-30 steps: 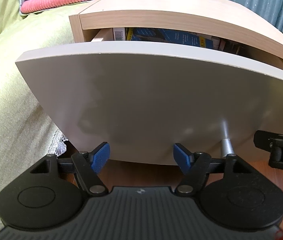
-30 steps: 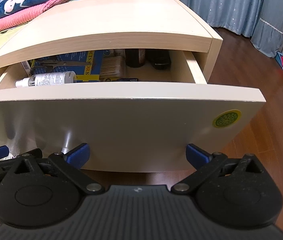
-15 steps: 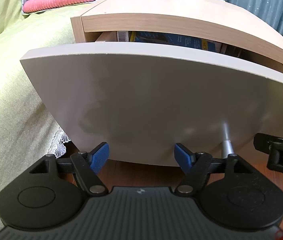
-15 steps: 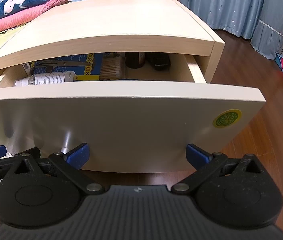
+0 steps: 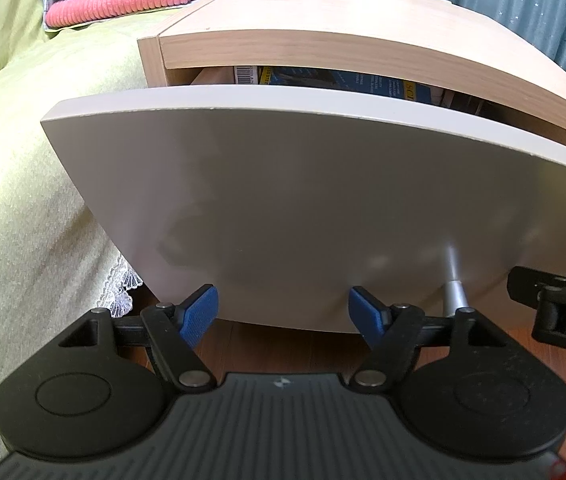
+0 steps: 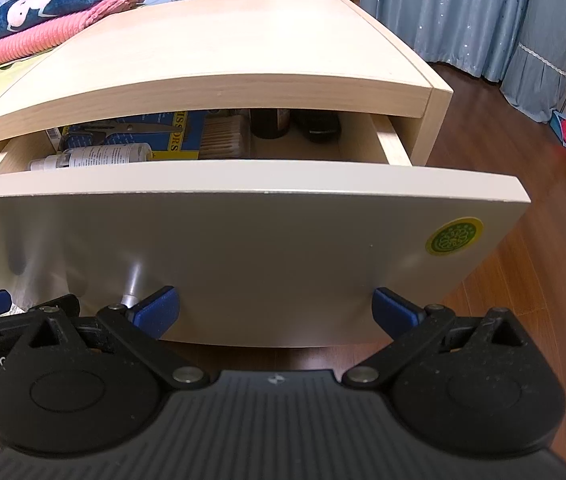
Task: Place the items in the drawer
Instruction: 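Push the drawer front inward with both grippers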
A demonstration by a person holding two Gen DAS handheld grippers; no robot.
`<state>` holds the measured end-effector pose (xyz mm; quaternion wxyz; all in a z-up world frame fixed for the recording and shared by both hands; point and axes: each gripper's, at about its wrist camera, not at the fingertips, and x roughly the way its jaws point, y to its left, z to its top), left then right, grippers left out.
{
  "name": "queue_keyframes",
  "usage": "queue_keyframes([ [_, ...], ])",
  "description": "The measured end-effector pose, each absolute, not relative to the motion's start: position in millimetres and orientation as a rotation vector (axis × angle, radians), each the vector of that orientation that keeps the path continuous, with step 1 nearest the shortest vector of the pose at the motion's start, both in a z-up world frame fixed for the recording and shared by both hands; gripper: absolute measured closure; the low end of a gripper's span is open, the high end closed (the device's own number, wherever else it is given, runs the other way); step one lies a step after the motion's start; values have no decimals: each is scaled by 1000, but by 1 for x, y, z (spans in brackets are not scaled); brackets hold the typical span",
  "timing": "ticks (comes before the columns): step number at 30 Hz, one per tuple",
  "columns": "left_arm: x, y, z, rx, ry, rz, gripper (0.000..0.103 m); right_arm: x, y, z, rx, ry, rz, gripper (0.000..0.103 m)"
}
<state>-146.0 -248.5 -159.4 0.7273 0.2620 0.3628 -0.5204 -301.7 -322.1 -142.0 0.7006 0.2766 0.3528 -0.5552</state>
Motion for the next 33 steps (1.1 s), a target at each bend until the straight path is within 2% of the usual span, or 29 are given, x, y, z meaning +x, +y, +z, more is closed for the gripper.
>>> queue_keyframes([
  [33,-149,-258,-158,575,785,-1148,29,-300,-322,-145,590,776,-1245,1],
])
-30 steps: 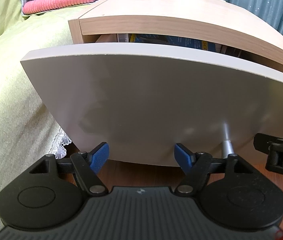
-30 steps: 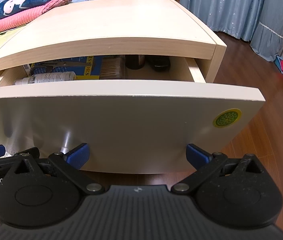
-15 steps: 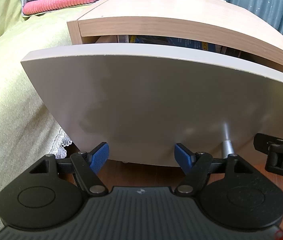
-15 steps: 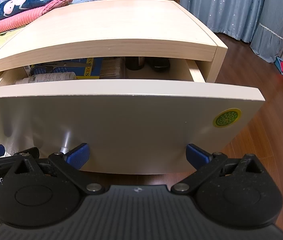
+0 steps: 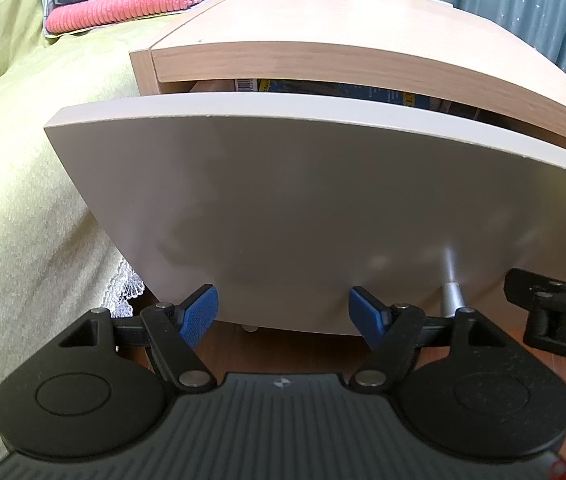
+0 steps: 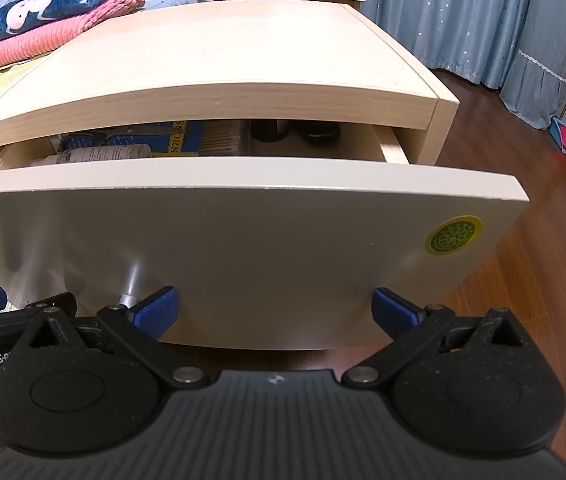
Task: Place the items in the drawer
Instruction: 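Push the drawer front inward with both grippers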
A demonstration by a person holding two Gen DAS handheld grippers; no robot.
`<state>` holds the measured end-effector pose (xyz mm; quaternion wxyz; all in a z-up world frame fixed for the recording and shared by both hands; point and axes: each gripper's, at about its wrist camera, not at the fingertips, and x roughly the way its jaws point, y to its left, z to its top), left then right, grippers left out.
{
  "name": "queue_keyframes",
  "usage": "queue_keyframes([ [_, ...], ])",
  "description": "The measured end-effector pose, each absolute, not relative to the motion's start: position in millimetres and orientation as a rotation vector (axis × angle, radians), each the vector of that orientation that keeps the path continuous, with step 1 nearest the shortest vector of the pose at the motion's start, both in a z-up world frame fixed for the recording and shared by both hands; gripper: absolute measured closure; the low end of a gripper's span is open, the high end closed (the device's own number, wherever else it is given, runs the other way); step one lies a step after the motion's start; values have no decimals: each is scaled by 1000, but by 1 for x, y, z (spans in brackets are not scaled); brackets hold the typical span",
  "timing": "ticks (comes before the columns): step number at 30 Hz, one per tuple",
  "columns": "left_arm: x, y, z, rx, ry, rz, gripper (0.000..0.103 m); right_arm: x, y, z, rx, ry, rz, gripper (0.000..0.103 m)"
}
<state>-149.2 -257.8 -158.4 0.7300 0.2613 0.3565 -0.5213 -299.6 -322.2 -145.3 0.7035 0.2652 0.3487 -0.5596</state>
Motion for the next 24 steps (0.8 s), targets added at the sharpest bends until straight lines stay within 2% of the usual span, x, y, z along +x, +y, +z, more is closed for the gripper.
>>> queue_keyframes([
  [24,-139,-266,-156,550,791,-1160,29,-300,-318,-145,547,768,-1259,1],
])
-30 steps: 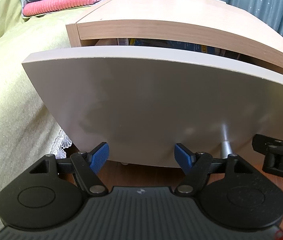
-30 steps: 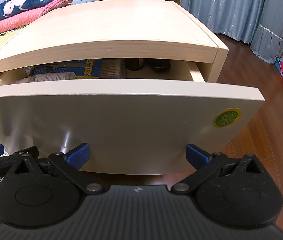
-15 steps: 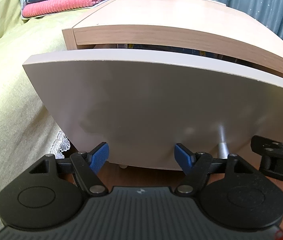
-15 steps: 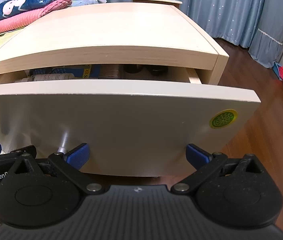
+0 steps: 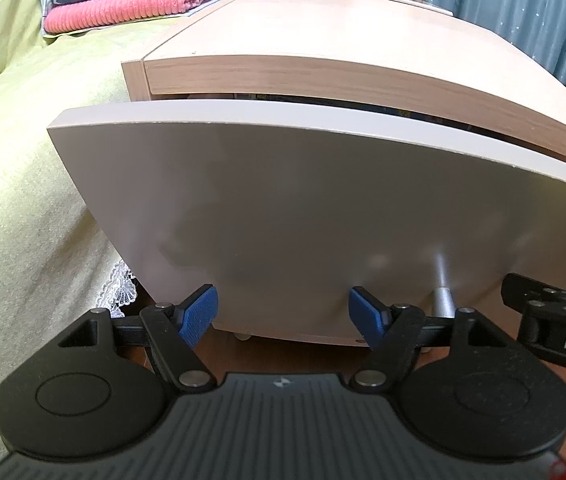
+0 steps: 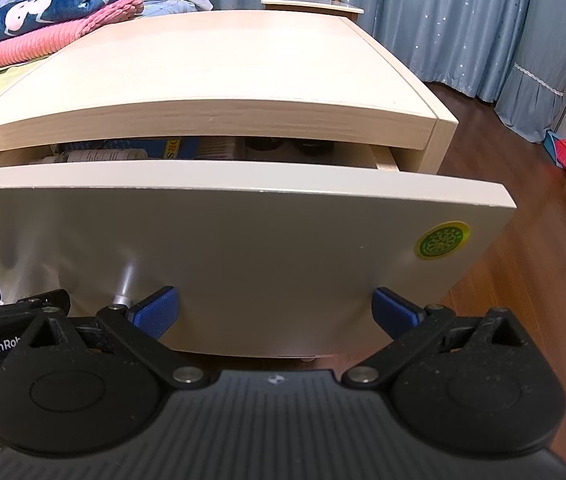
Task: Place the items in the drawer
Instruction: 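Push the drawer front inward with both grippers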
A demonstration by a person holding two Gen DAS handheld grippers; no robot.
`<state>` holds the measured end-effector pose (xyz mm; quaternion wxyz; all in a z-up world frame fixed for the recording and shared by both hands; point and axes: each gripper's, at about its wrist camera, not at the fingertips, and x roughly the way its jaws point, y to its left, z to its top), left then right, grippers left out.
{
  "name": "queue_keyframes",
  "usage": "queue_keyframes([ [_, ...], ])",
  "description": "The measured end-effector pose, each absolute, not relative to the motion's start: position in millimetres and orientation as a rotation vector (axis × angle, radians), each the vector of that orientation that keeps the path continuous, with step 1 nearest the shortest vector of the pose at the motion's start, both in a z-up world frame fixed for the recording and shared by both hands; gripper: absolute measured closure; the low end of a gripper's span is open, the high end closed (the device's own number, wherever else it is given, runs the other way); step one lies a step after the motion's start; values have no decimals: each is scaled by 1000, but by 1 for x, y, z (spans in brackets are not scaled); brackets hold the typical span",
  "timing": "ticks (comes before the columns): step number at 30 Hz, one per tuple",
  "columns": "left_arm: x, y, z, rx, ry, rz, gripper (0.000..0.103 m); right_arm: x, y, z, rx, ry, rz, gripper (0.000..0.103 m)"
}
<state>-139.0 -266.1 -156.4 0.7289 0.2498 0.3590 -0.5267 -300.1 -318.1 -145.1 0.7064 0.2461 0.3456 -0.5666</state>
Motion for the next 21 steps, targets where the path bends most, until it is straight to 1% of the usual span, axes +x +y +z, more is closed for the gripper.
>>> queue_keyframes([
  [21,-135,-274,-156,540,788,-1161,29,-301,-319,-144,542,760,-1259,1],
])
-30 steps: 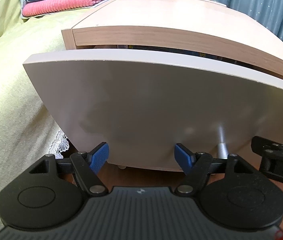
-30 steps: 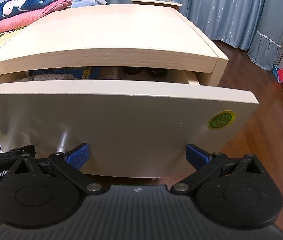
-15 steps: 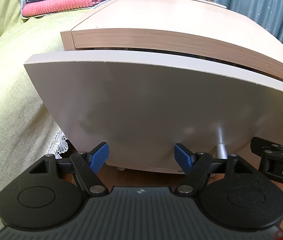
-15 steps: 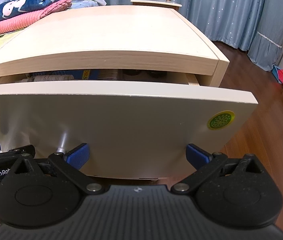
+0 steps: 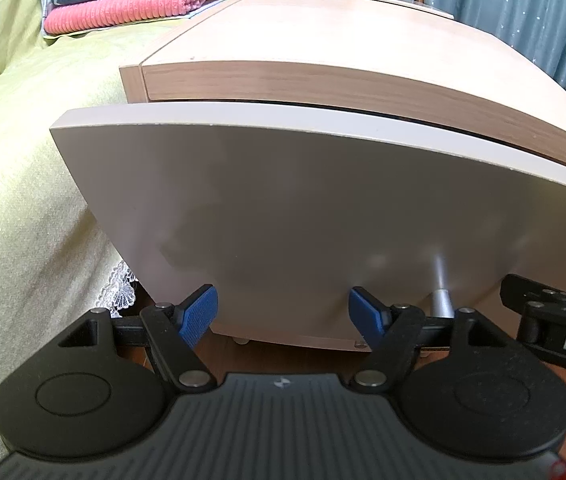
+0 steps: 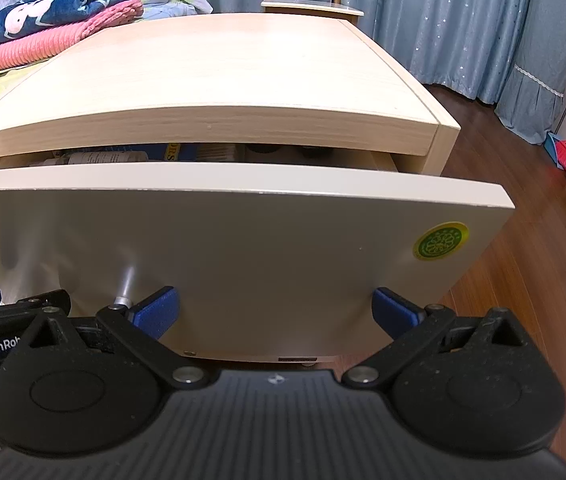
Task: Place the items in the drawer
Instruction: 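Push the drawer front inward with both grippers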
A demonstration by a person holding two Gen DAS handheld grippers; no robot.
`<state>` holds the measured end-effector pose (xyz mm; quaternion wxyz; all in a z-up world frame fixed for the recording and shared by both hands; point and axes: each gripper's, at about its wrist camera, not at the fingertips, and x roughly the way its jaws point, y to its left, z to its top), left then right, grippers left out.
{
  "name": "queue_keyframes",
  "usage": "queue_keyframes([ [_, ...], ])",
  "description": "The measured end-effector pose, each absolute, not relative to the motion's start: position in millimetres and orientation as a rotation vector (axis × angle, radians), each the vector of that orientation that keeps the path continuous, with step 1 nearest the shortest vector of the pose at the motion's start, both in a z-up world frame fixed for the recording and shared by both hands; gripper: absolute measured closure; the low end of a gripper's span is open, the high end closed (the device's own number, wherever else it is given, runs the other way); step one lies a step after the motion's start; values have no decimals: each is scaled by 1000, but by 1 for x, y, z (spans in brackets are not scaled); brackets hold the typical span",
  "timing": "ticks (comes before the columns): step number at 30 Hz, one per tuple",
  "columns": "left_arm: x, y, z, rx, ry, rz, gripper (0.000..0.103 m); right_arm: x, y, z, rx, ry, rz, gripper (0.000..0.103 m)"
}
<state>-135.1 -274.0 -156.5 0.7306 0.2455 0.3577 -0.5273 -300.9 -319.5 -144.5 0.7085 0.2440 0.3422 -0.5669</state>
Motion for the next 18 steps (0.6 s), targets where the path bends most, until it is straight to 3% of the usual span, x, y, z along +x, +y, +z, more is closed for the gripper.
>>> queue_keyframes([
  [18,-128,-274,-151,492,775,-1174,29,-302,-318,-141,515,722,-1266,1],
])
